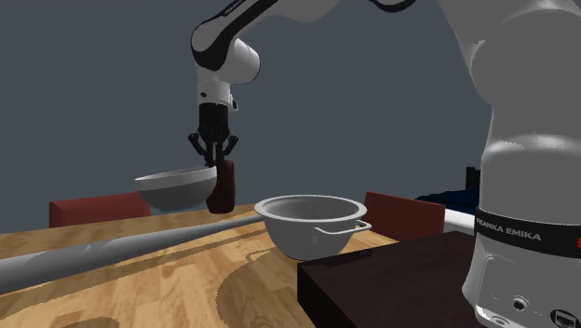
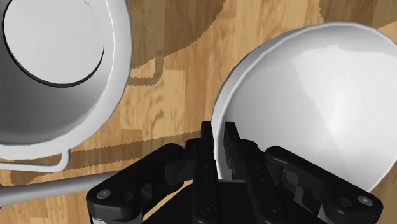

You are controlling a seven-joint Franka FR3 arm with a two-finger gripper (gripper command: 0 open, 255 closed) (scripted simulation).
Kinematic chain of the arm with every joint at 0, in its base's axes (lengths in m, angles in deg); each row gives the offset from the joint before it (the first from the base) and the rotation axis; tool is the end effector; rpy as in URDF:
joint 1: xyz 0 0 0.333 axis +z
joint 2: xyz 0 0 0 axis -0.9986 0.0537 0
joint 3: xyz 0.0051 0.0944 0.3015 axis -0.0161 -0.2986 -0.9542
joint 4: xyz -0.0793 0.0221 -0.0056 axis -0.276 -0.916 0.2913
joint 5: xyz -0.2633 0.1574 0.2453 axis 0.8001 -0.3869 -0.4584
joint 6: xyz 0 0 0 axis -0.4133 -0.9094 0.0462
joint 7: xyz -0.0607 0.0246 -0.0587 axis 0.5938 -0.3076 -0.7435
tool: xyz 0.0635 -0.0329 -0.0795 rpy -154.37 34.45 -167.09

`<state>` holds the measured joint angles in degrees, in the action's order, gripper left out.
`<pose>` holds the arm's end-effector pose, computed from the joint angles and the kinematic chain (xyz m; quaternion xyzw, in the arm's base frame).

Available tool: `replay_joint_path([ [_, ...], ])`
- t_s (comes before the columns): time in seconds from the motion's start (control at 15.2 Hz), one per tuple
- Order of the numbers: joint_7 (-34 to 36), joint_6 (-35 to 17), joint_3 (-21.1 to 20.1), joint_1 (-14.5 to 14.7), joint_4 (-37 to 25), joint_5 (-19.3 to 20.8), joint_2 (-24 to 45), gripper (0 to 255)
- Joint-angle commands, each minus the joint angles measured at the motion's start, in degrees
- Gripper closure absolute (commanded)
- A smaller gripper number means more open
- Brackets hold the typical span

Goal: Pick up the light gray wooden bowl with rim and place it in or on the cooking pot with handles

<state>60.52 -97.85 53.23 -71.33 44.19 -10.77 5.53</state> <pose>0.5108 0.3843 0.3463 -0.9960 -0.0731 0.0491 0.0122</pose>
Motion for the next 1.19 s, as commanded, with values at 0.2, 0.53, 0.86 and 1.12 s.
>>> replay_joint_path([
  [0.2,-0.39,3.32,-0.34,-0.30,-1.77,-0.76,-1.69,255],
  [0.53,-5.71,2.53,0.17,-4.60,5.55,-3.51,-8.53,255],
  [0.86,-12.94,1.82,1.88,-9.11,13.30,-6.45,-15.87,255],
  [1.12,-18.90,1.95,4.03,-12.15,18.20,-8.16,-20.95,255],
])
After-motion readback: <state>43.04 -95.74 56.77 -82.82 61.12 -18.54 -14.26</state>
